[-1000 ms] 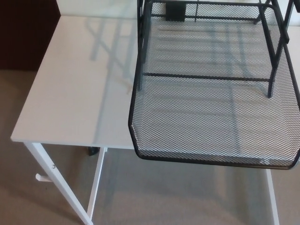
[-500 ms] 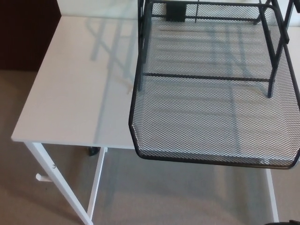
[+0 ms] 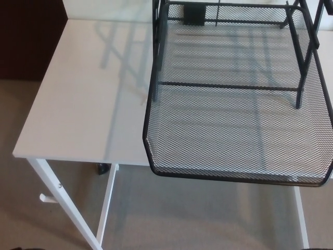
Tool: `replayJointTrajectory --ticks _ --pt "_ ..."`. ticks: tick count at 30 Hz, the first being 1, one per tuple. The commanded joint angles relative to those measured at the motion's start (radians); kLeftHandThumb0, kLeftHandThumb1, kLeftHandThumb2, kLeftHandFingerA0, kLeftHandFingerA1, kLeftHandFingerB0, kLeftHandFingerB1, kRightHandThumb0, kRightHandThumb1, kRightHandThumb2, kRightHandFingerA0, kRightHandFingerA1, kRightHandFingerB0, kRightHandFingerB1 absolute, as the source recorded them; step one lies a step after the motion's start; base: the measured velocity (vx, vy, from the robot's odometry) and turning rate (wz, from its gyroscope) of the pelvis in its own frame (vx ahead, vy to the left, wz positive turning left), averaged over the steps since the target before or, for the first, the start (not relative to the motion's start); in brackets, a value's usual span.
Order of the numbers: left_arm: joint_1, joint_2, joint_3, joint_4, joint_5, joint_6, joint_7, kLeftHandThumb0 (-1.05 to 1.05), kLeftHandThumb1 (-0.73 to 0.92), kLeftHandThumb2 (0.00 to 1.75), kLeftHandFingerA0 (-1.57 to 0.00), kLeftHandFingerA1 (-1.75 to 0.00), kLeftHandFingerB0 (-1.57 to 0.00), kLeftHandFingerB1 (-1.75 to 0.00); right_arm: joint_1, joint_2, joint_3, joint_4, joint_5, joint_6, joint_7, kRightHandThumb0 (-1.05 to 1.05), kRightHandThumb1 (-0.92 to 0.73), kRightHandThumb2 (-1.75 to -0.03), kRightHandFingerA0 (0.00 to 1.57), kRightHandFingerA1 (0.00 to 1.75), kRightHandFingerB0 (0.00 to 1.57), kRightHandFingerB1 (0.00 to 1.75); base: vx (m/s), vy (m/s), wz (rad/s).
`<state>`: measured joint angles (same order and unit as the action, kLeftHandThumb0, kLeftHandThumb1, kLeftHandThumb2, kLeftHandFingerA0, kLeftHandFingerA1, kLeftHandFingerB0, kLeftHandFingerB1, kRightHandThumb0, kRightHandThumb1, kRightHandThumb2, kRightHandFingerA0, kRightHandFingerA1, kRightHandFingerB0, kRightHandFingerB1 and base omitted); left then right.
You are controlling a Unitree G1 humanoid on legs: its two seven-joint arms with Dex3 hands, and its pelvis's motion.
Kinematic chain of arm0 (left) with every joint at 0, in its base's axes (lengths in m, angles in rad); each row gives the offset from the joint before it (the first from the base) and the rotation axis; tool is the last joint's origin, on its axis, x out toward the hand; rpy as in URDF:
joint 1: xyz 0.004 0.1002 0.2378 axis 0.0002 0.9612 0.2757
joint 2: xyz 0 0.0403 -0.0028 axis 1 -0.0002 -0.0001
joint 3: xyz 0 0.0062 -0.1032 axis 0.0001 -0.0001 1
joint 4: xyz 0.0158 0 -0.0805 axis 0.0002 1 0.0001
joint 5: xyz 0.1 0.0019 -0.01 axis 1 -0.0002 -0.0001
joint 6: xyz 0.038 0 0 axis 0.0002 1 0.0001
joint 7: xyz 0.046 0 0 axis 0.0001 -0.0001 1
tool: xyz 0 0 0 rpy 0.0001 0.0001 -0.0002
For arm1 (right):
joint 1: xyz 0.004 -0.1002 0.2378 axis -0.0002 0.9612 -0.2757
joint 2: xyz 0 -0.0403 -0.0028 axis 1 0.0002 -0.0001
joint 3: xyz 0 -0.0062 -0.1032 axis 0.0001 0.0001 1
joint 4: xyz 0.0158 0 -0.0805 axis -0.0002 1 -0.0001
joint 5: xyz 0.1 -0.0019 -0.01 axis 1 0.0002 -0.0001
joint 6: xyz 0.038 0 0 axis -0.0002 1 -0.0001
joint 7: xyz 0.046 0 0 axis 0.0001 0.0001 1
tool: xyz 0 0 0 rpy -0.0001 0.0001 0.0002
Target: The robot walk towards a table in front and then pushes a layer of a file tray back to its original position using its right hand
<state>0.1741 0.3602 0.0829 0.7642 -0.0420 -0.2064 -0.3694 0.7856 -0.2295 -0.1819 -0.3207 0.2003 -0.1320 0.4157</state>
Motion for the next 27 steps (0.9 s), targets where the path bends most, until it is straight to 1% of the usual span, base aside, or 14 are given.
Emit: replayJointTrajectory --ticks 1,2,4,8,10,13,14,16,21,24,25,26,27 --pt "-0.004 0.02 0.008 -0.007 0.014 0.022 0.021 -0.37 0.39 0.62 -0.59 -0.46 -0.49 -0.43 0.061 0.032 -0.097 -0.168 0.141 -0.004 -0.022 -0.5 -0.51 -0.56 0.8 0.47 0.7 0.44 0.0 0.0 0.0" --pt "-0.002 0.021 0.008 -0.005 0.014 0.015 0.018 -0.36 0.4 0.62 -0.58 -0.46 -0.49 -0.43 0.077 0.027 -0.114 -0.211 0.162 0.025 -0.019 -0.51 -0.49 -0.56 0.83 0.47 0.71 0.44 0.0 0.0 0.0" --pt "-0.004 0.023 0.008 -0.001 0.015 0.011 0.017 -0.36 0.4 0.62 -0.59 -0.46 -0.49 -0.43 0.092 0.023 -0.132 -0.248 0.201 0.045 0.0 -0.5 -0.49 -0.56 0.84 0.47 0.72 0.45 0.0 0.0 0.0" --pt "-0.005 0.026 0.007 -0.014 0.019 0.01 0.024 -0.36 0.4 0.62 -0.6 -0.46 -0.5 -0.43 0.103 0.009 -0.153 -0.291 0.235 0.039 0.031 -0.52 -0.48 -0.56 0.84 0.48 0.72 0.46 0.0 0.0 0.0" --pt "-0.009 0.026 0.013 -0.001 0.006 0.0 0.008 -0.36 0.4 0.61 -0.59 -0.46 -0.48 -0.42 0.138 0.012 -0.159 -0.365 0.26 0.037 0.035 -0.52 -0.48 -0.56 0.86 0.48 0.74 0.46 0.0 0.0 0.0" --pt "-0.005 0.024 0.016 -0.015 -0.001 0.02 0.002 -0.36 0.4 0.61 -0.58 -0.46 -0.47 -0.42 0.148 0.04 -0.158 -0.386 0.244 -0.059 0.059 -0.55 -0.5 -0.56 0.87 0.47 0.75 0.44 0.0 0.0 0.0" --pt "-0.003 0.025 0.016 -0.018 0.0 0.021 0.002 -0.36 0.4 0.61 -0.58 -0.46 -0.47 -0.42 0.15 0.046 -0.157 -0.388 0.239 -0.076 0.063 -0.55 -0.5 -0.56 0.87 0.47 0.75 0.44 0.0 0.0 0.0" --pt "-0.009 0.03 0.008 -0.01 0.014 0.004 0.004 -0.37 0.4 0.62 -0.57 -0.46 -0.47 -0.43 0.162 0.08 -0.152 -0.412 0.205 -0.176 0.077 -0.53 -0.52 -0.57 0.85 0.45 0.73 0.42 0.0 0.0 0.0" --pt "-0.029 0.033 0.012 0.001 0.012 0.009 0.008 -0.37 0.39 0.61 -0.58 -0.46 -0.48 -0.42 0.178 0.117 -0.14 -0.488 0.179 -0.267 0.085 -0.53 -0.52 -0.57 0.86 0.46 0.72 0.42 0.0 0.0 0.0" --pt "-0.031 0.033 0.014 -0.002 0.008 0.013 0.003 -0.36 0.39 0.61 -0.58 -0.46 -0.48 -0.42 0.156 0.138 -0.14 -0.505 0.128 -0.33 0.078 -0.55 -0.53 -0.58 0.87 0.46 0.74 0.42 0.0 0.0 0.0" --pt "-0.034 0.033 0.015 0.001 0.006 0.011 0.001 -0.36 0.39 0.61 -0.57 -0.45 -0.48 -0.42 0.086 0.159 -0.138 -0.492 0.049 -0.432 0.066 -0.55 -0.56 -0.58 0.84 0.46 0.72 0.42 0.0 0.0 0.0" --pt "-0.034 0.035 0.014 0.004 0.007 0.006 -0.002 -0.36 0.4 0.61 -0.57 -0.45 -0.47 -0.42 0.06 0.165 -0.138 -0.493 0.01 -0.457 0.056 -0.57 -0.56 -0.58 0.76 0.48 0.67 0.4 0.0 0.0 0.0" --pt "-0.035 0.038 0.013 0.007 0.009 -0.002 -0.005 -0.36 0.4 0.61 -0.57 -0.45 -0.47 -0.42 0.033 0.172 -0.139 -0.496 -0.036 -0.48 0.045 -0.57 -0.56 -0.58 0.76 0.48 0.67 0.4 0.0 0.0 0.0"
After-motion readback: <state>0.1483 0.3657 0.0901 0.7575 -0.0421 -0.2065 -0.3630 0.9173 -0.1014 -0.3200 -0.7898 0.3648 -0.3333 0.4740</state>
